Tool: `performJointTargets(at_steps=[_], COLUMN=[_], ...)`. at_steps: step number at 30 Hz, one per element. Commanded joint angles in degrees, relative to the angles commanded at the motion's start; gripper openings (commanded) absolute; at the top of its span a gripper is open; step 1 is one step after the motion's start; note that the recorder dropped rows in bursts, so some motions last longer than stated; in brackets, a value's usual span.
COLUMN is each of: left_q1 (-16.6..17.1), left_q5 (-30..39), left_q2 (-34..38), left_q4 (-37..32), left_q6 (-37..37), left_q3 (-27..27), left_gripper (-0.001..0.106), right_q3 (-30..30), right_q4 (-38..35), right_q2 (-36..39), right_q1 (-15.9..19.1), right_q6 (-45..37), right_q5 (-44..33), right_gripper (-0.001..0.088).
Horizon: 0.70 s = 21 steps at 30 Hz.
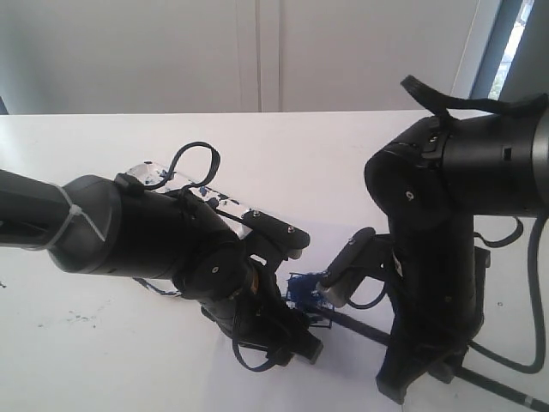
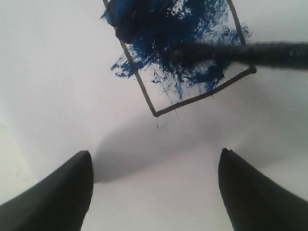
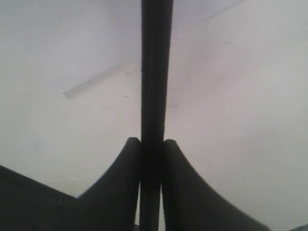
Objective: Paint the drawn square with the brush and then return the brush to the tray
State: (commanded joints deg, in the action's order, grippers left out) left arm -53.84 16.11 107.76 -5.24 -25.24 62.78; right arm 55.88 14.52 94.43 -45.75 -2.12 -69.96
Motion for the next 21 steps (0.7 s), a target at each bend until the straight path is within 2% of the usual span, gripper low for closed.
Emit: performJointTargets(at_steps=[8, 21], left_q1=[0.00, 0.00], left_q5=[-0.08, -0.87], left_q2=[0.00, 0.00], left_q4=[0.00, 0.50], left_q6=[0.00, -0.22], left_q3=[0.00, 0.00], left_gripper=[0.075, 0.075], right_q3=[0.00, 0.00], right_q4=[3.62, 18.91], right_q2=[0.05, 0.05], right_q1=[-0.15, -7.74], right_q6=[1.03, 5.54], right_q5=[0.00, 0.00], right_gripper=[0.0000, 0.0000])
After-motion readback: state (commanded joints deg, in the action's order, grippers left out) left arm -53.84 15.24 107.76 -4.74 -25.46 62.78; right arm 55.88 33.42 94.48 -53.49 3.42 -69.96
